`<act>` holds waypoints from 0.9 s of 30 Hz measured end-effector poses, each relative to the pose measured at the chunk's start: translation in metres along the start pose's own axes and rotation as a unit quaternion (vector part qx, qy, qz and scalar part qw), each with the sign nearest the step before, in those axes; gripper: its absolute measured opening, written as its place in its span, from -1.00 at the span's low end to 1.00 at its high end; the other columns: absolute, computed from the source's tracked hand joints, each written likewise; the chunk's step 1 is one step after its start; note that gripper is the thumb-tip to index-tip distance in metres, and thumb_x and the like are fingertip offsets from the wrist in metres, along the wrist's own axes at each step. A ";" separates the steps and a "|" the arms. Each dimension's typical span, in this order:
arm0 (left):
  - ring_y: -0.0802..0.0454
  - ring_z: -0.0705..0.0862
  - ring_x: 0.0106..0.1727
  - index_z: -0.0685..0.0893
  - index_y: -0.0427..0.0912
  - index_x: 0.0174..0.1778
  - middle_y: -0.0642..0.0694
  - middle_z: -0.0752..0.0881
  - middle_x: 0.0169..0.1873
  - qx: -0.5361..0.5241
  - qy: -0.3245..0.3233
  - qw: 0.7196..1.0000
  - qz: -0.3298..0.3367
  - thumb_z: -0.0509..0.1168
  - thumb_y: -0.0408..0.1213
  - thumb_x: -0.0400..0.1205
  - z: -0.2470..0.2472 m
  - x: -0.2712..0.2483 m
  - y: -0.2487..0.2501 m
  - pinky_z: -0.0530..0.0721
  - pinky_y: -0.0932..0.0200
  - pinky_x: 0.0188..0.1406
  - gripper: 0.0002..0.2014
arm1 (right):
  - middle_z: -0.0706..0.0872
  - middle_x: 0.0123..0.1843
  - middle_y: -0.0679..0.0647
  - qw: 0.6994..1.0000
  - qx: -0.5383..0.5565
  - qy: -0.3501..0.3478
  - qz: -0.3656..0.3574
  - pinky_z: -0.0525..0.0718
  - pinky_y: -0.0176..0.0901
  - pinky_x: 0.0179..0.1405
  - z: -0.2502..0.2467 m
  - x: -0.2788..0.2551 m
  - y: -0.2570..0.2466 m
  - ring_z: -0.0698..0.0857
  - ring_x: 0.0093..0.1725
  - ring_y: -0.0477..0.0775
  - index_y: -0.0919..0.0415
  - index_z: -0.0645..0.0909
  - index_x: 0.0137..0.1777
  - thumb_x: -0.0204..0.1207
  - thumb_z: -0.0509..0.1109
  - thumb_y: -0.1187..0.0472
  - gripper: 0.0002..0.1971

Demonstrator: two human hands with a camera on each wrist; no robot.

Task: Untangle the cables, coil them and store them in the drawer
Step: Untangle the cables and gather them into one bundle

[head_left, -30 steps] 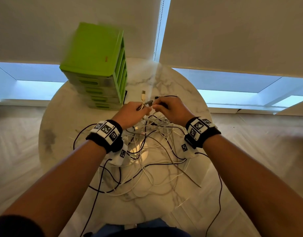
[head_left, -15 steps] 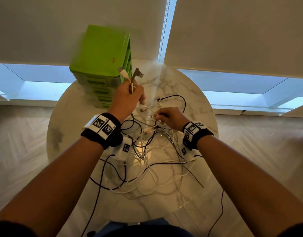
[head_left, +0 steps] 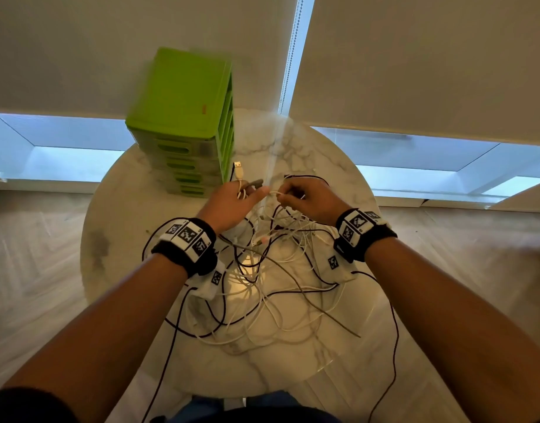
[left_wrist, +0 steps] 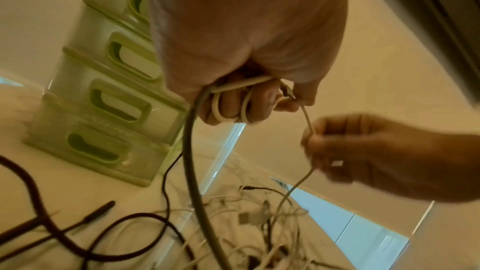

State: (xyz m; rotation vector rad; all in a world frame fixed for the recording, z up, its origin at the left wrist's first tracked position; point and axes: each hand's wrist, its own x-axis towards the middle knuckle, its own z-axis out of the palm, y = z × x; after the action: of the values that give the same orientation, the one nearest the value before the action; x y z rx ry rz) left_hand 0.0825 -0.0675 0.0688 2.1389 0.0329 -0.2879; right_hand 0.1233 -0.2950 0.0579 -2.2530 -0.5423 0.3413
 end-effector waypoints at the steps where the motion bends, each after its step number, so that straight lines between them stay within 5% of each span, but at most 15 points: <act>1: 0.06 0.55 -0.29 0.70 -0.14 -0.12 0.00 0.62 -0.34 -0.022 0.007 1.000 -0.001 0.36 0.24 0.66 -0.002 0.000 0.005 0.51 0.09 -0.21 -0.55 | 0.78 -0.15 -0.09 1.000 -0.012 -0.026 0.000 0.70 -0.16 -0.05 0.003 -0.001 0.003 0.74 -0.15 -0.10 0.05 0.74 -0.01 0.64 0.47 0.08 -0.93; 3: 0.13 0.48 -0.39 0.54 -0.07 -0.29 0.05 0.53 -0.43 -0.061 0.020 0.998 0.009 0.40 0.14 0.68 -0.005 -0.002 0.018 0.46 0.17 -0.31 -0.61 | 0.77 -0.06 -0.12 0.995 -0.023 -0.091 0.016 0.69 -0.20 0.05 0.013 -0.004 0.010 0.73 -0.06 -0.15 -0.02 0.72 0.02 0.64 0.46 0.08 -0.96; 6: 0.17 0.36 -0.50 0.48 -0.05 -0.26 0.10 0.39 -0.50 -0.144 0.070 0.987 0.010 0.38 0.00 0.72 -0.013 -0.003 0.037 0.39 0.20 -0.42 -0.67 | 0.77 0.03 -0.12 0.988 -0.032 -0.139 0.051 0.64 -0.17 0.14 0.029 -0.007 0.019 0.72 0.05 -0.05 -0.05 0.71 0.00 0.65 0.44 0.17 -0.93; 14: 0.17 0.39 -0.43 0.55 -0.11 -0.15 0.08 0.44 -0.44 -0.140 0.120 0.982 0.035 0.36 -0.14 0.73 -0.041 -0.009 0.036 0.40 0.21 -0.38 -0.80 | 0.73 0.06 -0.11 0.981 -0.046 -0.180 0.059 0.50 -0.49 -0.08 0.043 -0.005 0.003 0.65 -0.03 -0.17 0.07 0.66 0.05 0.67 0.42 0.10 -0.93; 17: 0.22 0.44 -0.43 0.51 -0.08 -0.23 0.05 0.49 -0.41 -0.067 0.128 0.988 0.058 0.35 -0.18 0.71 -0.040 -0.014 0.024 0.41 0.23 -0.42 -0.78 | 0.80 -0.07 -0.02 0.993 -0.043 -0.101 0.046 0.55 -0.29 -0.07 0.045 -0.001 -0.006 0.70 -0.11 -0.14 0.23 0.64 -0.05 0.72 0.34 0.15 -0.83; 21: -0.05 0.74 -0.19 0.68 -0.09 -0.16 -0.06 0.76 -0.27 0.094 0.075 0.993 0.000 0.28 0.09 0.69 -0.042 -0.014 -0.001 0.72 0.06 -0.12 -0.68 | 0.83 -0.20 -0.06 0.998 -0.024 0.047 0.025 0.60 -0.26 -0.11 0.038 0.002 -0.011 0.71 -0.23 -0.29 0.18 0.71 -0.02 0.73 0.34 0.14 -0.83; 27: 0.13 0.56 -0.29 0.68 -0.04 0.05 0.07 0.62 -0.29 0.001 0.047 0.999 -0.001 0.44 0.28 0.57 -0.034 -0.021 -0.001 0.51 0.30 -0.32 -0.56 | 0.82 -0.21 -0.01 0.998 -0.035 0.044 -0.018 0.73 -0.11 -0.03 0.041 -0.003 -0.034 0.78 -0.16 -0.05 0.14 0.76 0.01 0.71 0.37 0.15 -0.85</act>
State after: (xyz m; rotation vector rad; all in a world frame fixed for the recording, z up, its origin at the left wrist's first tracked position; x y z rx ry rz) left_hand 0.0681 -0.0370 0.0903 2.1525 0.0896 -0.1875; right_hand 0.0945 -0.2496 0.0566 -2.3113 -0.5565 0.2074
